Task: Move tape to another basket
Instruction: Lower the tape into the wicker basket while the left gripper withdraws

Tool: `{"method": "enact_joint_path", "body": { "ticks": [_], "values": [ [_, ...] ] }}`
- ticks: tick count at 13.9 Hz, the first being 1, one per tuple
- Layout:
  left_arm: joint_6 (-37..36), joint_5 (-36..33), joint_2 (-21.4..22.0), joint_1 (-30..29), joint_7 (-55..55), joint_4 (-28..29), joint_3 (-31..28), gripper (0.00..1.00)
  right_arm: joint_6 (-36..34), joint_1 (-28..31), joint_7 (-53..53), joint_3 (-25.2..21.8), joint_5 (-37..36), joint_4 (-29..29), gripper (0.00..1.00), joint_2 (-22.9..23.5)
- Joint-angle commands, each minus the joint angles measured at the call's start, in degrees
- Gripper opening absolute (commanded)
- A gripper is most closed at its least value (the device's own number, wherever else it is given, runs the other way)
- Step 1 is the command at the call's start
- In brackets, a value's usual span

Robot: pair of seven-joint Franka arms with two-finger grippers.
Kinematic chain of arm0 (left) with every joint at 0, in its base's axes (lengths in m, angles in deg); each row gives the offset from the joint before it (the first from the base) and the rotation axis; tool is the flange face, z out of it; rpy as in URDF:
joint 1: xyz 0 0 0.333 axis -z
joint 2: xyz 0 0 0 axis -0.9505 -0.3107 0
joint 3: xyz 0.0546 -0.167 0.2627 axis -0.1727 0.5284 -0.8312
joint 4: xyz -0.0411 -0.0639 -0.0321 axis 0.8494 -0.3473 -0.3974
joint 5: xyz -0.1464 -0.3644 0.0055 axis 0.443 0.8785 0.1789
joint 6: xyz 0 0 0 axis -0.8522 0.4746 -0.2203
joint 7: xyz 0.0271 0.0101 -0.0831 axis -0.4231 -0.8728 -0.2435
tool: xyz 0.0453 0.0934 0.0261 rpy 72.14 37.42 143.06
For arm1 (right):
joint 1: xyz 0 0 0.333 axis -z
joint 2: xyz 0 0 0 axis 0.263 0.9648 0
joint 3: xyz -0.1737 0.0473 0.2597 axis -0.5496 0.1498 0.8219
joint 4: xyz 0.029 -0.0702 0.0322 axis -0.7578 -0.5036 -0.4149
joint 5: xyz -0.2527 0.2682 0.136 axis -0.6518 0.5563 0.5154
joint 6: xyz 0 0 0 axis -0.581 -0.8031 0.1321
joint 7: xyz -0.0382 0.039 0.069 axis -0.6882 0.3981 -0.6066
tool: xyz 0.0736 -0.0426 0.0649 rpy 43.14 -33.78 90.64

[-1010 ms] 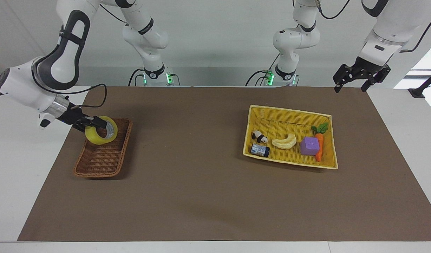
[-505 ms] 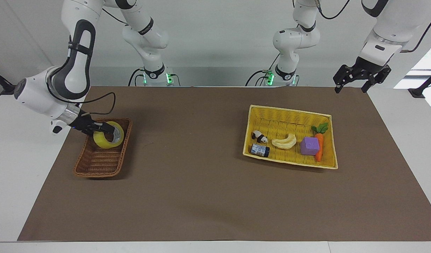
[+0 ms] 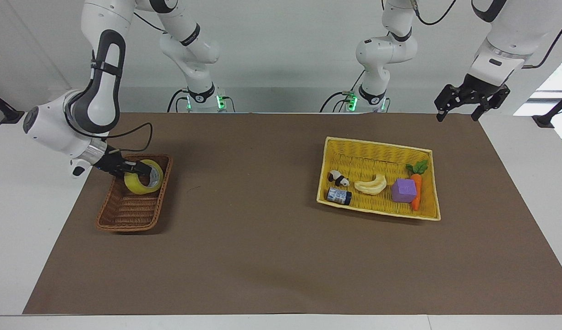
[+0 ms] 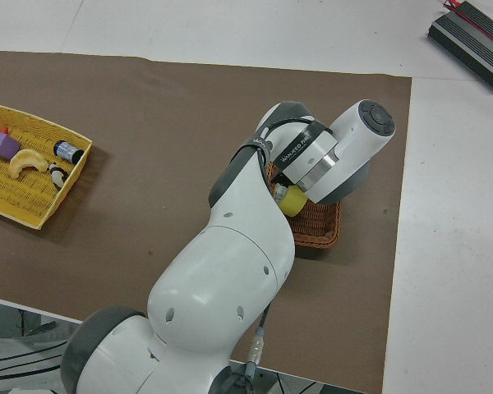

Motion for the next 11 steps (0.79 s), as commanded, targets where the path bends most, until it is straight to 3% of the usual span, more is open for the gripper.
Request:
{"method": "enact_joint_path", "body": {
  "ticks": [1,2,4,11],
  "values": [
    [-0.05,-0.41,-0.26,0.39,-0.22,-0.49,0.04,1.0,1.48,0.71,2.6,0.34,1.08,-1.36,0.92,-0.7],
    [-0.14,-1.02,-0.26,3.71,-0.13,-0.57,-2.05,1.0,1.49,0.71,2.6,0.34,1.08,-1.28,1.0,-0.7],
    [0.47,-1.03,-0.26,8.83,-0.13,-0.57,-8.11,1.0,1.49,0.71,2.6,0.34,1.08,-0.58,1.0,-0.27],
    [0.57,-0.41,-0.08,8.49,0.04,-0.75,-8.49,1.0,0.61,0.45,2.78,0.25,-0.06,4.61,1.0,-0.61]
  ]
}}
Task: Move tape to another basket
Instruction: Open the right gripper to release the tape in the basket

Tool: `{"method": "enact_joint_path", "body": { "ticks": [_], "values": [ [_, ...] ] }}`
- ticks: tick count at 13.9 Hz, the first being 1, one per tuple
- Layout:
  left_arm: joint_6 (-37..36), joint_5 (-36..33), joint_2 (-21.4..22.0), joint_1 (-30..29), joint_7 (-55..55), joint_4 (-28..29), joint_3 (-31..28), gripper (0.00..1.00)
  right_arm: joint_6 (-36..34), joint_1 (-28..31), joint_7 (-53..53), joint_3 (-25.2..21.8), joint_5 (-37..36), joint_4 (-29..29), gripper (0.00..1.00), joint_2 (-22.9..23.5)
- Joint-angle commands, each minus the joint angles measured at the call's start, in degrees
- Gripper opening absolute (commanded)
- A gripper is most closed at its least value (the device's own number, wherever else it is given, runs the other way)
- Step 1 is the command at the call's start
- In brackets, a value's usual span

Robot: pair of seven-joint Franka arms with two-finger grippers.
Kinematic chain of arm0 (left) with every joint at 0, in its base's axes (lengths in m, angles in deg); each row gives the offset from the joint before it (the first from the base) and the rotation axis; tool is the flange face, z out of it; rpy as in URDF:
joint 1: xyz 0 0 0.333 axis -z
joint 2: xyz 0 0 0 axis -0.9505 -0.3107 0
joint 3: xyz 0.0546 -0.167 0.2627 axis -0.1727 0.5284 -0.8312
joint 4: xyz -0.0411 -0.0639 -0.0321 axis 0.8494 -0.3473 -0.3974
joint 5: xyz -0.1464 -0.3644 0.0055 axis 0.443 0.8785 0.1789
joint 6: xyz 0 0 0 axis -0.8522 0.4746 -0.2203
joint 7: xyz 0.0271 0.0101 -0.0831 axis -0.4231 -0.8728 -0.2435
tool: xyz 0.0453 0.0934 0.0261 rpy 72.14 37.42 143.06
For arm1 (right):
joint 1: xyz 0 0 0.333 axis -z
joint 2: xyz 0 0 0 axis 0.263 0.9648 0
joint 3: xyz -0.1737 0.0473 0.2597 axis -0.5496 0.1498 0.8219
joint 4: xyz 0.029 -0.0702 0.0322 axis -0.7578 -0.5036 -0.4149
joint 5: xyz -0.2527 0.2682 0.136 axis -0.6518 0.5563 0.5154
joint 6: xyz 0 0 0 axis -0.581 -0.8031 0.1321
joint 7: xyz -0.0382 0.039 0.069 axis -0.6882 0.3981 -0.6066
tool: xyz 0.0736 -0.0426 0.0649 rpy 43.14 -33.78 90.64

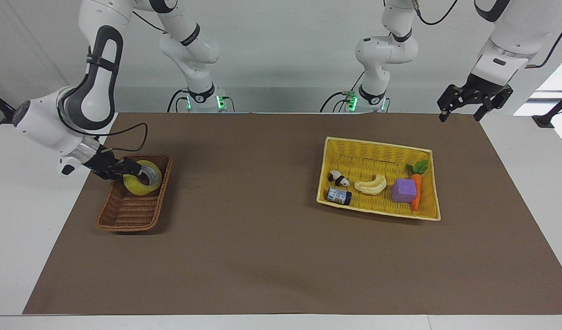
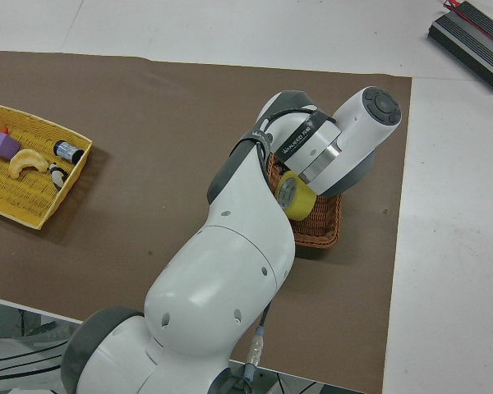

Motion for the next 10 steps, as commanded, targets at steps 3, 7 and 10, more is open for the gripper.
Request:
{"method": "enact_joint_path", "body": {
  "ticks": [3,7,10],
  "values": [
    [-0.41,-0.3,0.65,1.83,-0.05,-0.93,-0.09,1.0,-0.46,0.25,2.46,0.35,-5.74,2.53,1.0,-0.61],
    [0.37,0.32,1.0,1.84,-0.14,-0.93,-0.26,1.0,-0.46,-2.54,3.7,1.06,-13.47,5.07,1.0,-2.36],
    [0.38,1.81,1.18,1.4,-0.14,-0.66,-0.35,1.0,-0.46,-5.54,-2.68,1.06,-19.1,5.08,1.0,-5.52]
  ]
}}
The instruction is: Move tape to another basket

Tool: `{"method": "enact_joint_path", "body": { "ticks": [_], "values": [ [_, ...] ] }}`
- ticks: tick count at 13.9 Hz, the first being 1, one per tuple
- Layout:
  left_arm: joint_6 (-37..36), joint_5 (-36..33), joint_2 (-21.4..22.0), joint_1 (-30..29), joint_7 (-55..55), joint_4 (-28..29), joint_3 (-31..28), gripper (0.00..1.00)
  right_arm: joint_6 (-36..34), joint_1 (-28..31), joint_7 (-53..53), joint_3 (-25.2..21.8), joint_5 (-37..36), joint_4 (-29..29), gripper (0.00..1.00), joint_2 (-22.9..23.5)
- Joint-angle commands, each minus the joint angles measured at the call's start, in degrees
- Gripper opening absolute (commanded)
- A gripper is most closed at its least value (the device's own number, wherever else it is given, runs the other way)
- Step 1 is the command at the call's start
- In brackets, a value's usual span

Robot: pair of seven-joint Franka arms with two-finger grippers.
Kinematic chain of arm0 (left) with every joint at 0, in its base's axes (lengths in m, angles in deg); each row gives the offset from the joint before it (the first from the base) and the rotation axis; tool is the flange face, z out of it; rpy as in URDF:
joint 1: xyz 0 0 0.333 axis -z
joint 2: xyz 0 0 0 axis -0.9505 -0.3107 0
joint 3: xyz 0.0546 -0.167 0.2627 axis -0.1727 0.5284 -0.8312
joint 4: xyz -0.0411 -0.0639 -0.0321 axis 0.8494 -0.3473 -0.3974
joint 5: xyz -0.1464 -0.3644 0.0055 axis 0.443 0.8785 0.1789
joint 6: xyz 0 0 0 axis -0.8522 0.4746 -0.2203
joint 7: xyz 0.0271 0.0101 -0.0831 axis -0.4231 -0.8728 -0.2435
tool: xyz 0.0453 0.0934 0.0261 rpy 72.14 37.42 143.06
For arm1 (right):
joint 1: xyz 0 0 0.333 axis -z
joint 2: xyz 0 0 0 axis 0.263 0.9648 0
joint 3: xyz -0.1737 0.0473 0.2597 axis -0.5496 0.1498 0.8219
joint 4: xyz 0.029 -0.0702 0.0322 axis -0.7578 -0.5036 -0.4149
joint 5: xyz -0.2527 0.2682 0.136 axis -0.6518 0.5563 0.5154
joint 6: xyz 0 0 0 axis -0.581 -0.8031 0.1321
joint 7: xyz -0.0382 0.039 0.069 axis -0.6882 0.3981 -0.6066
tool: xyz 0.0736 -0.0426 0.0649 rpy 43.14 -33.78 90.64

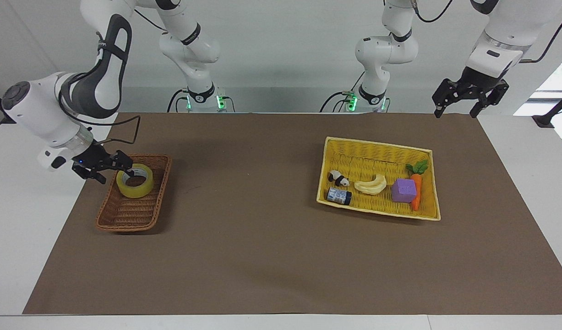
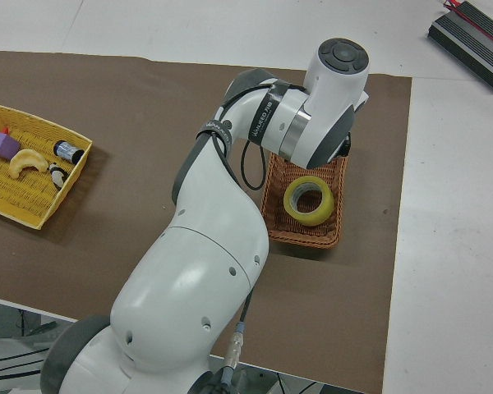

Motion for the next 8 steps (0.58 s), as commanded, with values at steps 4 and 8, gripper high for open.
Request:
{"method": "enact_joint_path", "body": {
  "ticks": [4,8],
  "values": [
    [-1.64,1.36,0.66,-0.04,-0.5,0.14,-0.52,1.0,-3.78,-9.19,-21.7,0.19,-8.37,-2.74,1.0,-7.05],
    [-2.62,1.36,1.19,0.22,-0.59,0.49,-0.52,1.0,-7.82,-15.16,-34.63,0.19,-8.65,-3.98,1.0,-10.66]
  ]
}}
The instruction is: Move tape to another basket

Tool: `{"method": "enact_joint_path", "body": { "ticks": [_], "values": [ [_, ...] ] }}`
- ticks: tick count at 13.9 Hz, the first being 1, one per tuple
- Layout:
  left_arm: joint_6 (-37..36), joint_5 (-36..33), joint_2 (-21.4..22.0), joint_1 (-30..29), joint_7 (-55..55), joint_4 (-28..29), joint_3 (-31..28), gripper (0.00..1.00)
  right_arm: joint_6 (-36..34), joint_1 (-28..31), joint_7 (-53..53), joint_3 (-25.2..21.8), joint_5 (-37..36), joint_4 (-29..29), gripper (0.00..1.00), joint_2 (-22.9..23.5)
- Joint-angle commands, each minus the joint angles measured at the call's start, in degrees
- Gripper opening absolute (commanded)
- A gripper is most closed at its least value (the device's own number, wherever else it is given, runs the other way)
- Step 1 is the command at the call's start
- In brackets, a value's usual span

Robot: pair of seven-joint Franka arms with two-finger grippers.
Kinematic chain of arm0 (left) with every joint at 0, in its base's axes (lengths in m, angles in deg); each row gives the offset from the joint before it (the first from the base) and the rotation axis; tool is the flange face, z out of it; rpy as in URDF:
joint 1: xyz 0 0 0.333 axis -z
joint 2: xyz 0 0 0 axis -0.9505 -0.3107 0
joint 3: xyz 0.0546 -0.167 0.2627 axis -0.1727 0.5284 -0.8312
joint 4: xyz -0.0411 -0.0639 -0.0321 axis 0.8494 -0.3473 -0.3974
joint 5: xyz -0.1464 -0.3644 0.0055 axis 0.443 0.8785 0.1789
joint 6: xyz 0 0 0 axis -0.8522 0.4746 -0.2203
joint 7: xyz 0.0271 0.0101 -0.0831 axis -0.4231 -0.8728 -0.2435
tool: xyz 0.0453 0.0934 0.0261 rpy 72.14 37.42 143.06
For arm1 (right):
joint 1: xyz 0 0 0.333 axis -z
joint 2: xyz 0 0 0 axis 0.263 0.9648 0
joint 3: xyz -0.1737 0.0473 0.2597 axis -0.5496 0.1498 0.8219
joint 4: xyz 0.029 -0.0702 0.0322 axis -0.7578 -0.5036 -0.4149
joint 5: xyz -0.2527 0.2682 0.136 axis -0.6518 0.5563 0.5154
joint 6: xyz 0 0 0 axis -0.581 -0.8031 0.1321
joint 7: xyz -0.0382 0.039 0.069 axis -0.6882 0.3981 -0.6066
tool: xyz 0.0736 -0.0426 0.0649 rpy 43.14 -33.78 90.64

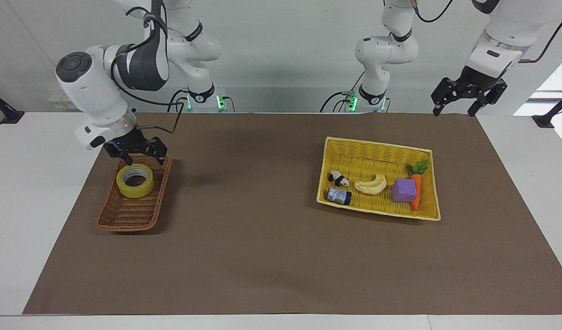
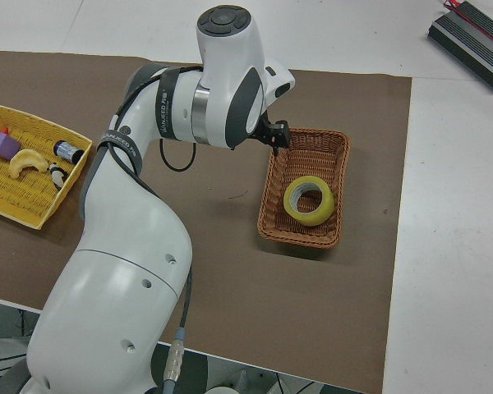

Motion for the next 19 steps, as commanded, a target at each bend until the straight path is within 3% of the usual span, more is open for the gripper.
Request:
{"method": "enact_joint_path", "body": {
  "ticks": [1,5,11,14,19],
  "values": [
    [-1.16,0.78,0.99,0.52,-0.66,0.48,-0.43,1.0,-2.11,-3.34,-8.66,-0.08,-1.54,-2.26,1.0,-3.85],
    [-1.42,0.78,1.16,0.61,-0.58,0.84,-0.51,1.0,-5.18,-5.29,-13.79,0.36,-1.28,1.32,1.0,-6.93],
    [-1.51,0.78,1.52,0.61,-0.49,1.19,-0.51,1.0,-20.83,-3.53,-13.35,-3.15,-0.14,16.53,1.0,-7.9],
    [-1.51,0.69,1.52,0.61,-0.49,1.36,-0.6,1.0,-21.28,-3.53,-13.17,-3.42,-0.31,14.63,1.0,-10.79],
    [-1.51,0.69,1.6,0.44,-0.49,1.36,-0.6,1.0,-21.46,-3.62,-11.07,-3.42,-0.49,12.68,1.0,-11.86]
  ]
}}
